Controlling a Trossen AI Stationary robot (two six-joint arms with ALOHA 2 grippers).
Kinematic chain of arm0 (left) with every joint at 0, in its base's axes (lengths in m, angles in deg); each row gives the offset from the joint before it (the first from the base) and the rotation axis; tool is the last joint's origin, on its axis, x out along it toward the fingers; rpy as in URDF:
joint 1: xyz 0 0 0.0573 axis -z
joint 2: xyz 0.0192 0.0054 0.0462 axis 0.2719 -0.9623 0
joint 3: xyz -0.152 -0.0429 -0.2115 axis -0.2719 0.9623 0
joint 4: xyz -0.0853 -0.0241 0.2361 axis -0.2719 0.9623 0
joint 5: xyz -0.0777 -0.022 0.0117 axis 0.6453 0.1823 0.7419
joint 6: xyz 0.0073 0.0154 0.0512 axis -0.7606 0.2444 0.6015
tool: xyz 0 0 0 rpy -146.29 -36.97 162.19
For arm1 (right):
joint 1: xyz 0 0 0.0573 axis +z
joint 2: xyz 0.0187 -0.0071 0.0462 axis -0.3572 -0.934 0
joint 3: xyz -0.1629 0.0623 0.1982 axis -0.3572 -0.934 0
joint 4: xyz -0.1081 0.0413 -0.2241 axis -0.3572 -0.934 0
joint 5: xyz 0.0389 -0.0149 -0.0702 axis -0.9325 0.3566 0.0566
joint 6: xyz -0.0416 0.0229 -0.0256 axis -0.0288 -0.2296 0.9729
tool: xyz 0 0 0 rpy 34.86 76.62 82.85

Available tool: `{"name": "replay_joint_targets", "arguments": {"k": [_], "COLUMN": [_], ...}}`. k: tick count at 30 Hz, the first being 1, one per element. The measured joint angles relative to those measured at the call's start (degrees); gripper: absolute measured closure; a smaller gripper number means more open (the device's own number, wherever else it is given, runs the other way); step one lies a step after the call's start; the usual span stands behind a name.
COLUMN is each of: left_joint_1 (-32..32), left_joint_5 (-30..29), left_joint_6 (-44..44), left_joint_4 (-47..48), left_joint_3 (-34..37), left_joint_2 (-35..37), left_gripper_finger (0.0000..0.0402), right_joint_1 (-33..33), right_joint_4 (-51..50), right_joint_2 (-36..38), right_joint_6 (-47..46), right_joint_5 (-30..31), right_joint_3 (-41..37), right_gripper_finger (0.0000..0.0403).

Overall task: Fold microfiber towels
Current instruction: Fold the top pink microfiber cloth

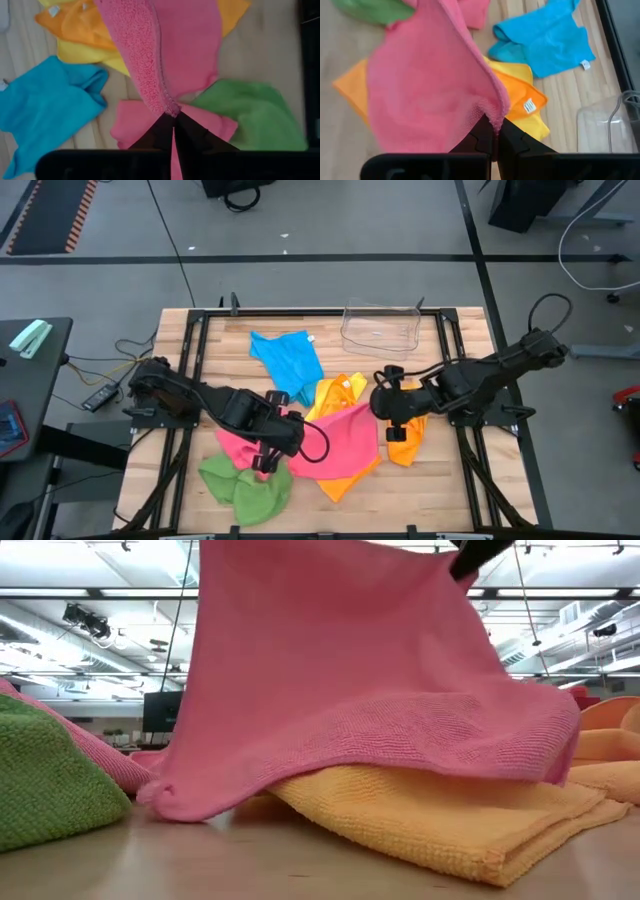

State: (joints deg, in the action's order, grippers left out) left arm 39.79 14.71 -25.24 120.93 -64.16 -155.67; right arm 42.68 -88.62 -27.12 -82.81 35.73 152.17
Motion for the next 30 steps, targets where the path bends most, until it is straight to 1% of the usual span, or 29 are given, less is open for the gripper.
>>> {"name": "replay_joint_targets", "arguments": {"k": [3,10,14,18,23,26,30], "left_joint_1": [-0.06,-0.21,-0.80,-1.09,-0.40,0.26,1.03], "left_joint_5": [-0.50,-1.84,-2.67,-3.82,-3.78,-3.71,-3.70], "left_joint_6": [-0.01,1.95,1.88,1.19,0.60,0.35,-0.54], "left_joint_4": [-1.06,-6.30,-7.46,-7.55,-8.50,-9.84,-11.70], "left_joint_3": [2.69,8.46,10.65,11.63,11.64,11.64,11.64], "left_joint_2": [-0.01,0.04,0.00,0.00,0.00,0.00,0.00], "left_gripper_finger": [0.0372,0.0395,0.0384,0.0374,0.0390,0.0393,0.0376], "right_joint_1": [-0.17,-0.28,-0.28,-0.28,0.18,1.13,3.79], "right_joint_4": [2.66,7.82,10.00,10.43,10.72,10.76,12.88], "right_joint_2": [0.02,0.04,0.04,0.04,0.04,-0.59,-2.11], "right_joint_6": [0.50,1.75,1.91,1.73,0.89,-0.31,-1.05], "right_joint_5": [-0.04,-0.07,-0.07,0.17,0.15,0.10,-0.70], "right_joint_3": [-2.24,-6.56,-8.35,-8.51,-8.51,-8.56,-10.05], "right_gripper_finger": [0.0388,0.0388,0.0388,0.0388,0.0388,0.0388,0.0388]}}
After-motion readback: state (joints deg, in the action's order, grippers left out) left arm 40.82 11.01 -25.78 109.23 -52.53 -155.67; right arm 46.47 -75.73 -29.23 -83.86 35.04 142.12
